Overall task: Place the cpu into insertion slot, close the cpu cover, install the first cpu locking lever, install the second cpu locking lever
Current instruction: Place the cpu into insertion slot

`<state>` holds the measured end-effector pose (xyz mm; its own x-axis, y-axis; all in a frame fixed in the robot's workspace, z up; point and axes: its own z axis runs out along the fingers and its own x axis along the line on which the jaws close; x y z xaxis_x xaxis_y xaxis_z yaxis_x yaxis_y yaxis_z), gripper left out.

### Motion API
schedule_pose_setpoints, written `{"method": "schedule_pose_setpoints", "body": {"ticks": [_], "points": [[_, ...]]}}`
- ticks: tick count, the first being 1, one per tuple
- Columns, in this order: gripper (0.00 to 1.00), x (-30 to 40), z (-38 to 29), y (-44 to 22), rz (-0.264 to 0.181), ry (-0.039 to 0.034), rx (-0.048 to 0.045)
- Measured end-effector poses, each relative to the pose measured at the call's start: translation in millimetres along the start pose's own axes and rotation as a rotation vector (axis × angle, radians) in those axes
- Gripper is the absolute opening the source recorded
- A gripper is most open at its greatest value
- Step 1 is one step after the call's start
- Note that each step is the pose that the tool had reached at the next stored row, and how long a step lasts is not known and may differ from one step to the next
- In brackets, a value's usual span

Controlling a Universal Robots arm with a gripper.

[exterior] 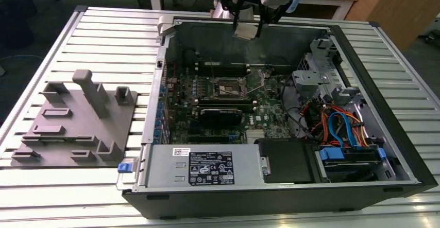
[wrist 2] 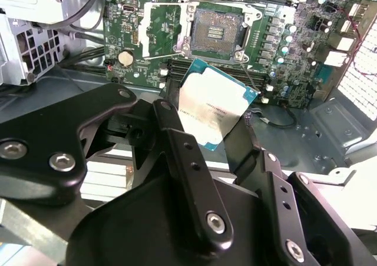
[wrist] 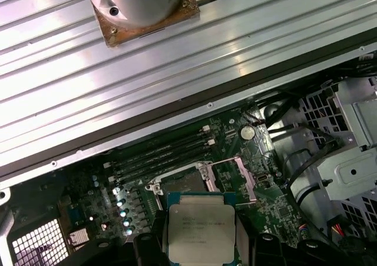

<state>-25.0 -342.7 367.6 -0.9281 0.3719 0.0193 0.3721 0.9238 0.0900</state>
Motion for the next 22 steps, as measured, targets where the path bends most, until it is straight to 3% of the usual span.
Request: {"method": "schedule_pose_setpoints", "body": {"ticks": [6,22], "points": [[0.54,0.0,0.0,0.0,0.014,-0.0013,-0.0003],[0.54,0.0,0.1,0.0,0.111,-0.0102,-0.0017]]}}
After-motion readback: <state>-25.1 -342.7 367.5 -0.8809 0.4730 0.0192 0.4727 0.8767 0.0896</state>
